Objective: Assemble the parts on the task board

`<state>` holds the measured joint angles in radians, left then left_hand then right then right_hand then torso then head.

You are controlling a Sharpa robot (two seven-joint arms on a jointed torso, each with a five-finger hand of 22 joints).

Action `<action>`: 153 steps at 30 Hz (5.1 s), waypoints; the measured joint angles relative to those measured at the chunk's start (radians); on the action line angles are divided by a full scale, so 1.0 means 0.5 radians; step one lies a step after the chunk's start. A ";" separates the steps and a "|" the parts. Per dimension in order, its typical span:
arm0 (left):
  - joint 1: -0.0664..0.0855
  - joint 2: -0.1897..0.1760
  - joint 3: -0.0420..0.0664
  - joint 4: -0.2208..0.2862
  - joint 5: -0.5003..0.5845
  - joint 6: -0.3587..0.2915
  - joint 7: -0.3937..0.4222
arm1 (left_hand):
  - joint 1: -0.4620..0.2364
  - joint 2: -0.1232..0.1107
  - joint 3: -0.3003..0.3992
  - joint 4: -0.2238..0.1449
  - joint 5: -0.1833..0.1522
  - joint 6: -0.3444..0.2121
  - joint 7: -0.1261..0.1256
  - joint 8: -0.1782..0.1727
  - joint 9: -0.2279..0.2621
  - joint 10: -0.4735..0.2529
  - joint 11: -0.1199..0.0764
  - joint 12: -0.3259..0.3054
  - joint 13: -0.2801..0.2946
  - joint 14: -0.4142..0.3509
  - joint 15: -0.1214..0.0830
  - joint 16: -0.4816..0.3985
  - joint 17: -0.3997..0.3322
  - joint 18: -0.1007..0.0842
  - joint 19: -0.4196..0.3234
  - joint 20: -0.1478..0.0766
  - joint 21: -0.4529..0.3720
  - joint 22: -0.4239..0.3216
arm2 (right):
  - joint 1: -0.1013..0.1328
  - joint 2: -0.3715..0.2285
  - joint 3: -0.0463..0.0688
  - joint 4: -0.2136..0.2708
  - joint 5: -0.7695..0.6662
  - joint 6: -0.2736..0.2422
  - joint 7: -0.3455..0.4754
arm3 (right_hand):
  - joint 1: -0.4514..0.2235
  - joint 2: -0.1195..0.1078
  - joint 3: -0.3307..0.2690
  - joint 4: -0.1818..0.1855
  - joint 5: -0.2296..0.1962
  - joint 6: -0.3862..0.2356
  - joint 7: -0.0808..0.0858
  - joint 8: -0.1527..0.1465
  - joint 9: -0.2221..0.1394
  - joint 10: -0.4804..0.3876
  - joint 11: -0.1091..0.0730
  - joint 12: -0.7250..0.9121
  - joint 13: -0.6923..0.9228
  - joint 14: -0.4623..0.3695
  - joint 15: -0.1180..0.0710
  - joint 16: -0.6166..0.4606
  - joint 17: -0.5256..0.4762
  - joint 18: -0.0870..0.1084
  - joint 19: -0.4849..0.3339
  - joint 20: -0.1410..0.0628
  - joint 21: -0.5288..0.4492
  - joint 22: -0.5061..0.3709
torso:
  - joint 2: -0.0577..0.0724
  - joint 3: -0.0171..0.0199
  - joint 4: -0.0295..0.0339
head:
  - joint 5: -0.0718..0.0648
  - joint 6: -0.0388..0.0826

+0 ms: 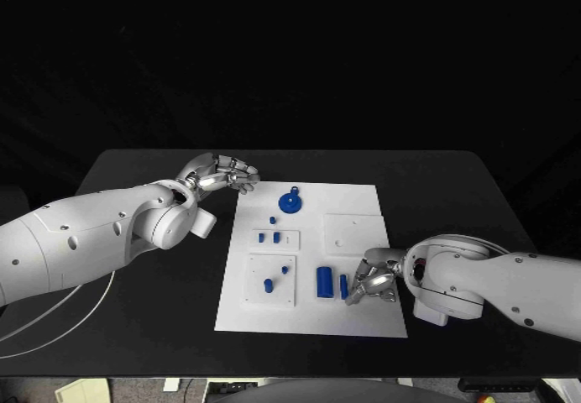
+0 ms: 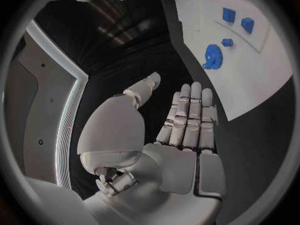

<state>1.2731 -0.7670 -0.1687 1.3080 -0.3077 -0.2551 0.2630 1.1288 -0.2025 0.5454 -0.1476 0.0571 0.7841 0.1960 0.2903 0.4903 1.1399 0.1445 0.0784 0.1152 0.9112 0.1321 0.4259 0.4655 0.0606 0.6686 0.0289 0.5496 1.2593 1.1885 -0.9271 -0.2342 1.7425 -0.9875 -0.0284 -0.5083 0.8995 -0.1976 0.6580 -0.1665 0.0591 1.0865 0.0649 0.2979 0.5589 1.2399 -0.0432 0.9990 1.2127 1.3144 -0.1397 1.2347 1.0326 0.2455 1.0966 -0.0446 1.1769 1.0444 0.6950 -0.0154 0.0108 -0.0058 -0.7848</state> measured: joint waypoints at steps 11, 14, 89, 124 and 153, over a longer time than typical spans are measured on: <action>0.000 0.000 0.000 -0.001 -0.001 0.001 0.000 | 0.000 0.000 0.000 0.000 0.000 0.000 0.000 0.000 0.000 0.000 0.000 0.000 0.000 0.000 0.000 0.000 0.000 -0.004 0.000 0.000 0.000 0.000 | -0.003 -0.021 -0.003 0.002 0.056 0.026 0.042 | -0.088 -0.090 -0.154 -0.029 0.005 0.000 0.000 -0.024 -0.002 -0.001 0.000 0.000 0.000 0.001 0.004 0.000 -0.001 0.000 0.000 0.000 0.000 0.002 | 0.000 0.0000 0.000 | 0.000 -0.001; 0.000 0.000 0.000 -0.001 -0.002 0.001 0.000 | 0.000 0.000 0.000 0.000 0.000 0.000 0.000 0.000 0.000 0.000 0.000 0.000 0.001 0.000 0.000 0.000 0.000 -0.004 0.000 0.000 0.000 0.000 | -0.004 -0.028 -0.004 0.002 0.069 0.031 0.053 | -0.109 -0.094 -0.204 -0.037 -0.010 0.000 0.000 -0.027 0.001 -0.001 0.001 0.000 0.000 0.001 0.004 0.000 -0.001 0.000 0.000 0.000 -0.009 0.002 | 0.000 0.0000 0.000 | 0.000 0.000; 0.028 0.046 0.005 -0.144 0.174 0.022 0.034 | 0.031 0.048 -0.008 -0.008 0.000 0.062 -0.040 0.055 0.004 0.059 -0.037 0.029 0.022 0.033 -0.010 -0.008 0.036 0.002 0.000 0.000 -0.025 0.025 | 0.196 0.141 0.081 -0.783 0.635 -0.122 0.902 | -0.175 0.157 -0.495 -0.251 0.245 -0.190 0.053 -0.093 0.008 -0.174 0.066 -0.078 -0.023 -0.139 0.044 -0.127 -0.043 -0.013 -0.158 0.006 -0.164 -0.002 | -0.005 -0.0050 -0.002 | -0.044 0.264; -0.026 0.193 0.077 -0.296 0.453 -0.048 0.173 | -1.590 0.333 -0.892 0.241 -0.085 -1.280 -0.347 -0.472 -0.802 -1.820 -0.242 -0.128 -0.205 -1.534 -0.208 -0.740 -0.762 -0.090 -1.149 -0.033 -0.947 -1.376 | -0.001 0.572 0.418 -1.475 1.399 -0.312 1.535 | -1.433 0.383 -1.156 0.226 -0.050 -1.852 -0.066 -0.510 -0.920 -2.105 0.144 -1.919 -2.325 -2.303 0.339 -2.329 -1.880 -0.432 -2.007 0.159 -2.157 -1.781 | -0.062 0.0090 -0.001 | -0.030 0.558; -0.445 -0.027 0.335 0.517 0.605 -0.973 0.457 | -2.243 0.406 -1.085 0.296 -0.105 -1.558 -0.393 -0.567 -0.979 -2.269 -0.289 -0.143 -0.229 -1.815 -0.264 -0.845 -0.929 -0.090 -1.330 -0.058 -1.092 -2.517 | -0.275 0.295 0.467 -0.350 1.938 -1.418 1.985 | -1.787 0.395 -1.307 0.333 -0.111 -2.164 -0.130 -0.589 -1.116 -2.472 0.086 -1.991 -2.424 -2.619 0.280 -2.462 -2.063 -0.464 -2.183 0.089 -2.347 -2.087 | -0.301 0.0311 -0.022 | 0.012 0.370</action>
<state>1.0508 -0.7805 -0.0011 1.5666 -0.0051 -0.7418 0.4917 0.0073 0.0004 0.0031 0.0004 0.0047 0.0049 -0.0003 0.0068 0.0008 0.0052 0.0001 0.0068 0.0009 0.0036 0.0001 0.0035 0.0009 0.0157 0.0036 -0.0001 0.0035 0.0009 1.0510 -0.7796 -0.0005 1.5677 -0.0183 -0.7371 0.4842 0.0058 0.0000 0.0045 0.0000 0.0037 0.0046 -0.0001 0.0036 0.0009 0.0037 0.0000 0.0035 0.0009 0.0047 0.0005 0.0035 0.0009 0.0137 0.0050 -0.0002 0.0035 0.0010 0.5446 0.0001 0.0000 0.0000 -0.6000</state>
